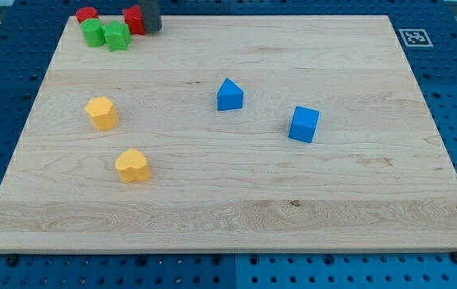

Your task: Nudge the blue cube slightly down

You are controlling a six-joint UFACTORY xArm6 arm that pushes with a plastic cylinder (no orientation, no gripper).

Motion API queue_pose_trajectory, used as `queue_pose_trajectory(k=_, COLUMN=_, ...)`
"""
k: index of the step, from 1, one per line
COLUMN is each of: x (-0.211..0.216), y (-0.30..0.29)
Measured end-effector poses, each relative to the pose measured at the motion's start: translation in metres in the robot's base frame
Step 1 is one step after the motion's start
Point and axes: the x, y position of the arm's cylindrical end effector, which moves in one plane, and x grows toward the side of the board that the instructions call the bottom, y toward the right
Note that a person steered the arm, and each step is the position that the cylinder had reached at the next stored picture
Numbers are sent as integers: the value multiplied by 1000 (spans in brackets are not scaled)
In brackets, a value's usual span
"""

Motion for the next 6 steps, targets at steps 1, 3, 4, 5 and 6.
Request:
queue_pose_trajectory(k=1, x=14, y=41)
queue_pose_trajectory(k=3, x=128, y=170)
queue_pose_trajectory(k=4, x=201, y=230)
queue_pose_trajectory(k=5, x=204, y=253)
queue_pose_trajectory(k=6, x=208, y=279)
